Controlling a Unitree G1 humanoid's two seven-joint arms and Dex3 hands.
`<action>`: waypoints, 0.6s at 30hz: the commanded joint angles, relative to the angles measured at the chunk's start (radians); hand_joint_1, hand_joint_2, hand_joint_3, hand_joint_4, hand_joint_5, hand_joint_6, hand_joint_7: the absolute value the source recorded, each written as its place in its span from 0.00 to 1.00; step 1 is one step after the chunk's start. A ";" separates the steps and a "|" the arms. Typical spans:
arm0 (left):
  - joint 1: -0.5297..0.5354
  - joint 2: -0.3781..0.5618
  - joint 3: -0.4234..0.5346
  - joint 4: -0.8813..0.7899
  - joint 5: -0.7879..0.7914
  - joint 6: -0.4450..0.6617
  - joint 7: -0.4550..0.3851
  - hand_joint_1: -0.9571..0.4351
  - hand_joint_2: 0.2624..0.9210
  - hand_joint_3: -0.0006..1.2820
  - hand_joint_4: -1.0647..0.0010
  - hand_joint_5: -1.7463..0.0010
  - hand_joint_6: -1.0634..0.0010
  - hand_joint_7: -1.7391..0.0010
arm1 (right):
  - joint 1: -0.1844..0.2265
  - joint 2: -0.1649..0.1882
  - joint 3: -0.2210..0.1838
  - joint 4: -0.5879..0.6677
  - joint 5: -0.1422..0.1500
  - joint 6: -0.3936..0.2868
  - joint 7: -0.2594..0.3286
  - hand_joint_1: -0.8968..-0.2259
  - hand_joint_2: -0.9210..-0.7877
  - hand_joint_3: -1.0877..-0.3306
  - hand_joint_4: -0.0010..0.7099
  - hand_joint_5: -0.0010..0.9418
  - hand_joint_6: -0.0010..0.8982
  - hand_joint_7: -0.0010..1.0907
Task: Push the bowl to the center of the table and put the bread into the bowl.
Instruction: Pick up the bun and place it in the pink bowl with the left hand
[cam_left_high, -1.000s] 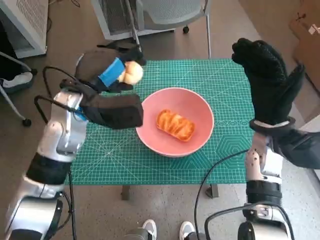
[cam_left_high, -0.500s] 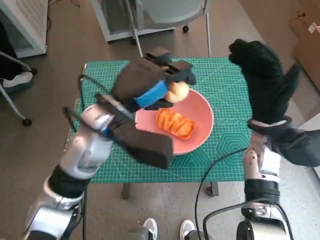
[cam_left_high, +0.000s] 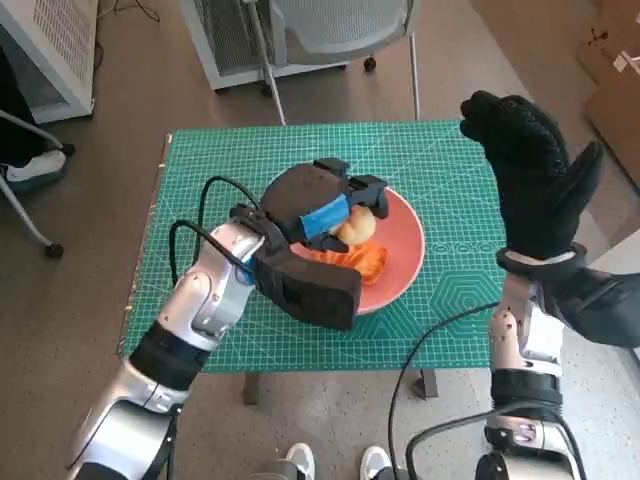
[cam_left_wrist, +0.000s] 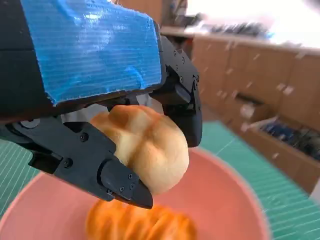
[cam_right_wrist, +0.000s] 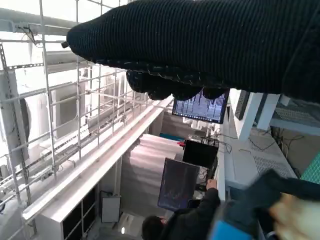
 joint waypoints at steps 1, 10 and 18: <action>-0.035 -0.016 -0.002 0.021 0.003 0.008 -0.012 0.69 1.00 0.01 0.27 0.36 0.38 0.37 | 0.034 -0.004 -0.003 -0.017 0.003 0.024 -0.016 0.45 0.00 0.58 0.61 0.00 0.50 0.01; -0.023 -0.027 0.013 0.022 -0.018 0.022 -0.021 0.69 1.00 0.04 0.30 0.34 0.41 0.36 | 0.041 -0.005 0.000 -0.036 -0.002 0.034 -0.026 0.45 0.00 0.58 0.60 0.00 0.50 0.01; 0.045 -0.027 0.055 -0.053 -0.079 0.049 -0.048 0.39 0.94 0.01 0.81 0.95 0.79 0.83 | 0.030 -0.007 -0.002 -0.032 0.006 0.042 -0.019 0.44 0.00 0.59 0.61 0.00 0.51 0.01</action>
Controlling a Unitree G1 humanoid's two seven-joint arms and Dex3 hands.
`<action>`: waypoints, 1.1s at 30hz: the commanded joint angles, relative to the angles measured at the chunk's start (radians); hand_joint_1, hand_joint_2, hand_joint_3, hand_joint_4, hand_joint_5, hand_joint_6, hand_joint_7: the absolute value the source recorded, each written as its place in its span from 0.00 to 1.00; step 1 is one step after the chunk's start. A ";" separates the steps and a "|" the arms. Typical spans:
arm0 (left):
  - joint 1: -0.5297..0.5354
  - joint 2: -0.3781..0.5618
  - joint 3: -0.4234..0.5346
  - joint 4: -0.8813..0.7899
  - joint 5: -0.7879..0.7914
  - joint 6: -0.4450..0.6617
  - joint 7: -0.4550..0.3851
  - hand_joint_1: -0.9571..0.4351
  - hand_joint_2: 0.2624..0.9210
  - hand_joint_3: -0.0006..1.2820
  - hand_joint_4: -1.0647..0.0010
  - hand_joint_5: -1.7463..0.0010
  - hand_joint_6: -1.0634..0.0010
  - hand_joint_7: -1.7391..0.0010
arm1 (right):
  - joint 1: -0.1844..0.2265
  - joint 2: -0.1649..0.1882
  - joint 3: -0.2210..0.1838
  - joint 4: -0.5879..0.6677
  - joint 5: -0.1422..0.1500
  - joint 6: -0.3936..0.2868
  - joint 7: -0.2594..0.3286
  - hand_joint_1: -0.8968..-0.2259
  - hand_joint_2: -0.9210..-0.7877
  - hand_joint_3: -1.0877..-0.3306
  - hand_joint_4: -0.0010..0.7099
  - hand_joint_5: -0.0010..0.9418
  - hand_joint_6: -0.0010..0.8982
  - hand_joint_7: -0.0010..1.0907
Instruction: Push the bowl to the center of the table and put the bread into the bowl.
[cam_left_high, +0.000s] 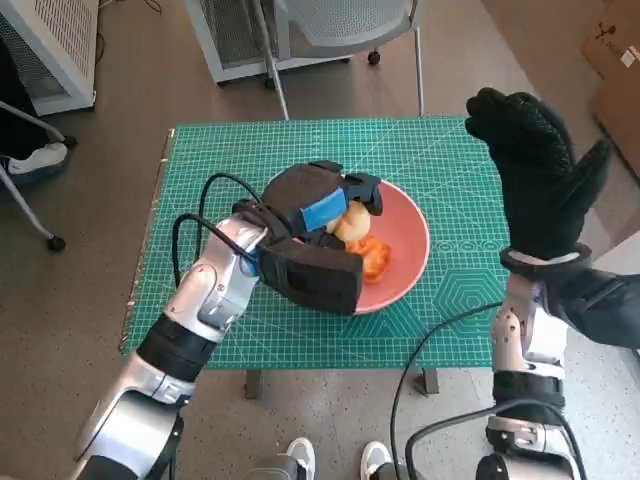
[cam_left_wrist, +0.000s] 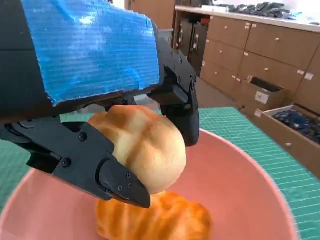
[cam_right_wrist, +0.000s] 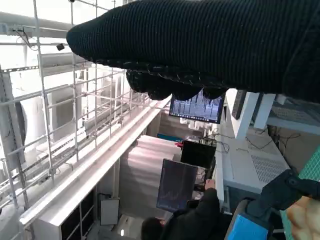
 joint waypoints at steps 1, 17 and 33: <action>0.035 0.006 0.021 -0.050 -0.028 0.014 -0.024 0.36 0.94 0.01 0.83 0.97 0.80 0.84 | 0.015 -0.006 -0.003 0.006 0.007 0.016 -0.001 0.44 0.00 0.59 0.61 0.00 0.51 0.01; 0.085 0.032 0.112 -0.100 -0.170 0.011 -0.112 0.27 0.94 0.00 0.98 1.00 0.85 0.90 | -0.006 -0.007 0.007 0.027 -0.016 -0.004 -0.004 0.47 0.00 0.59 0.61 0.00 0.51 0.01; 0.148 0.075 0.246 -0.205 -0.347 0.051 -0.188 0.29 0.93 0.00 0.96 0.99 0.84 0.93 | -0.029 -0.016 0.010 0.022 -0.030 0.010 -0.011 0.48 0.00 0.59 0.62 0.00 0.51 0.01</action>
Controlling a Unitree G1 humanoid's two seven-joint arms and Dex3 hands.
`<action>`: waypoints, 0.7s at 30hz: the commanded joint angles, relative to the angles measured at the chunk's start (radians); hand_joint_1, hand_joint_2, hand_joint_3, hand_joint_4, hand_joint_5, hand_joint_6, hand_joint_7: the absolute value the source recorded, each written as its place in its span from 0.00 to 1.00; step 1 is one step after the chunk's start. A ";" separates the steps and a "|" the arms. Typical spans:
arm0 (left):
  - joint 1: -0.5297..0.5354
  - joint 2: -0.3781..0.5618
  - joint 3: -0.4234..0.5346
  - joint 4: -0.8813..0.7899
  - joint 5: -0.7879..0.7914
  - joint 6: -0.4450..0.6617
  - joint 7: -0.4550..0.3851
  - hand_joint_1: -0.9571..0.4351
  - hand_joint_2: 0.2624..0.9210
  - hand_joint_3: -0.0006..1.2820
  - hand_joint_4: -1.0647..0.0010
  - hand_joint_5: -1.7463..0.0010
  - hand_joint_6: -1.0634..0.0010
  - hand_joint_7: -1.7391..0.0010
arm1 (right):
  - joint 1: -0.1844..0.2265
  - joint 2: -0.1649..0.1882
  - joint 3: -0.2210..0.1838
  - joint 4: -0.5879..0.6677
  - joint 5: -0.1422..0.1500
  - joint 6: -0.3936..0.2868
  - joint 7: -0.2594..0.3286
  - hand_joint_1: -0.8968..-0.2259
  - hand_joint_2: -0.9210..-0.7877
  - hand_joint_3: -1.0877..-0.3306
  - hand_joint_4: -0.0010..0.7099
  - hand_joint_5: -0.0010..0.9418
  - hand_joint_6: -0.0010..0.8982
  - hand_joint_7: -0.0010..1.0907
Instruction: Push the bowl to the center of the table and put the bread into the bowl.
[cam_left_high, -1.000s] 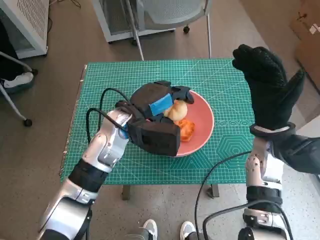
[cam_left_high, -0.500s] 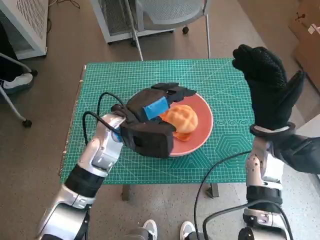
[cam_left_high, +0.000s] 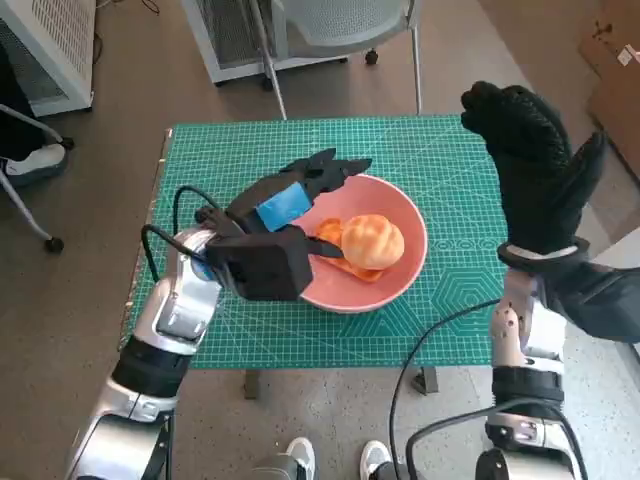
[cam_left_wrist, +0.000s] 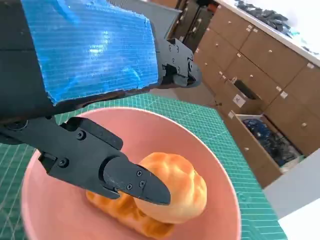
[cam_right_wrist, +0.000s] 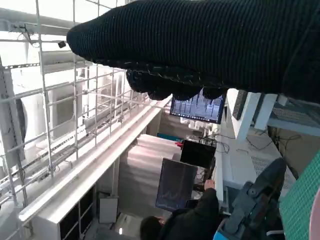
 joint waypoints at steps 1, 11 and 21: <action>0.021 0.029 0.068 -0.054 -0.080 -0.001 -0.025 0.29 0.93 0.00 0.96 1.00 0.84 0.94 | 0.000 -0.014 0.002 0.009 -0.006 0.019 -0.008 0.48 0.00 0.60 0.62 0.00 0.51 0.01; 0.099 -0.102 0.337 -0.076 -0.446 -0.200 0.072 0.27 1.00 0.12 0.95 1.00 0.81 0.95 | -0.039 -0.049 -0.005 0.008 -0.003 0.051 -0.014 0.45 0.00 0.62 0.62 0.00 0.51 0.01; 0.127 -0.143 0.405 -0.096 -0.539 -0.274 0.136 0.22 1.00 0.22 0.95 1.00 0.99 0.71 | -0.085 -0.061 -0.008 0.044 -0.009 0.061 -0.026 0.44 0.00 0.64 0.63 0.01 0.52 0.01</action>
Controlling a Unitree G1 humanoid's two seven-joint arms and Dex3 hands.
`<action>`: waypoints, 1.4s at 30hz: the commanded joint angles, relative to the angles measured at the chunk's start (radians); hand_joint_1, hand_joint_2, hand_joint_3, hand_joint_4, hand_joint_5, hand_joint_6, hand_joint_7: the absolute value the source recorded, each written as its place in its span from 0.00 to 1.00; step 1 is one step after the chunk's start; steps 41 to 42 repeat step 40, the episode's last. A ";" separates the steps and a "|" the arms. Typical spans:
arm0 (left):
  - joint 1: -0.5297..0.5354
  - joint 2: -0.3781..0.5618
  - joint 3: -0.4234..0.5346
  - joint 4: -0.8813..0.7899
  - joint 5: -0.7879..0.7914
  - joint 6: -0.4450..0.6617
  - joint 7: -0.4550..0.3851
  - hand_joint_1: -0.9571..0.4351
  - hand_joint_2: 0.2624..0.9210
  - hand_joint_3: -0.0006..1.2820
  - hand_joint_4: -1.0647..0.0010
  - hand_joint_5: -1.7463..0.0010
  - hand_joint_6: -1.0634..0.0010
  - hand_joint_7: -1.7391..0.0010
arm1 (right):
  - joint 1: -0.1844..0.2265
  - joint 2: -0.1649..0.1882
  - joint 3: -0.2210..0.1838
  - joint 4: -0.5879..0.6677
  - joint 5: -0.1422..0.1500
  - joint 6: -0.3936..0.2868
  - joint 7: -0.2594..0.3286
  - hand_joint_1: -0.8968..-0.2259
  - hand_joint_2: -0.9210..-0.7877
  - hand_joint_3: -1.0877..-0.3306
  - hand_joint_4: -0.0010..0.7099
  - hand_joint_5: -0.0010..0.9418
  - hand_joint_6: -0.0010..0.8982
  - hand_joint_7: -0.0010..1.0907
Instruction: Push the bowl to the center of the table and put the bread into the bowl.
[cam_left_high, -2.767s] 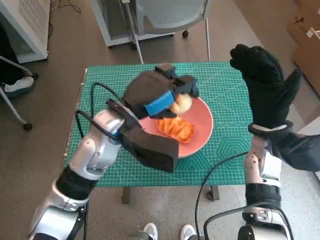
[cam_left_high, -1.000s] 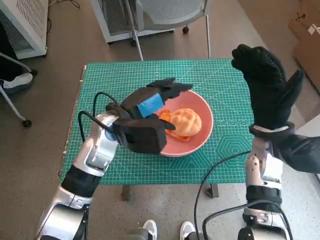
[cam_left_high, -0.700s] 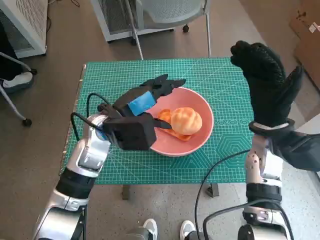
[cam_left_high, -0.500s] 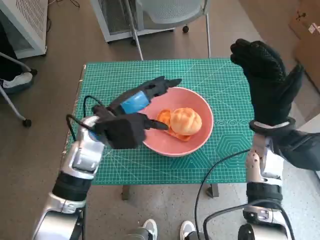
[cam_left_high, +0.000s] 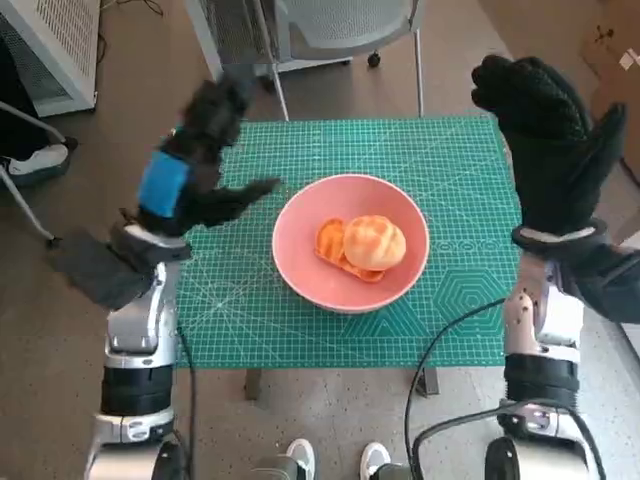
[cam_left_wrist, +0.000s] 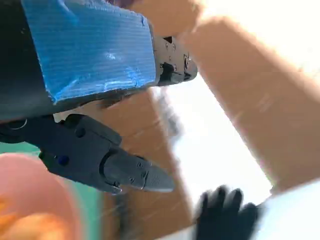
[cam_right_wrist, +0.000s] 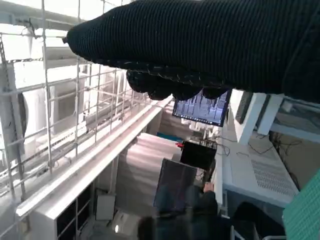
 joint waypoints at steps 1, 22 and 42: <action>0.024 -0.005 0.022 -0.011 -0.038 -0.035 0.002 0.21 1.00 0.22 0.95 1.00 0.99 0.71 | -0.013 -0.008 -0.002 0.031 -0.011 0.017 -0.016 0.44 0.00 0.64 0.64 0.01 0.52 0.01; 0.066 -0.027 0.012 -0.113 -0.103 0.007 0.025 0.18 1.00 0.24 0.94 1.00 1.00 0.74 | -0.054 0.006 0.026 0.042 -0.055 0.019 -0.070 0.46 0.00 0.64 0.57 0.00 0.52 0.00; 0.071 -0.030 -0.012 -0.127 -0.087 0.008 0.039 0.19 1.00 0.24 0.94 1.00 1.00 0.76 | -0.066 0.000 0.026 0.062 -0.060 0.016 -0.064 0.47 0.00 0.63 0.57 0.00 0.51 0.00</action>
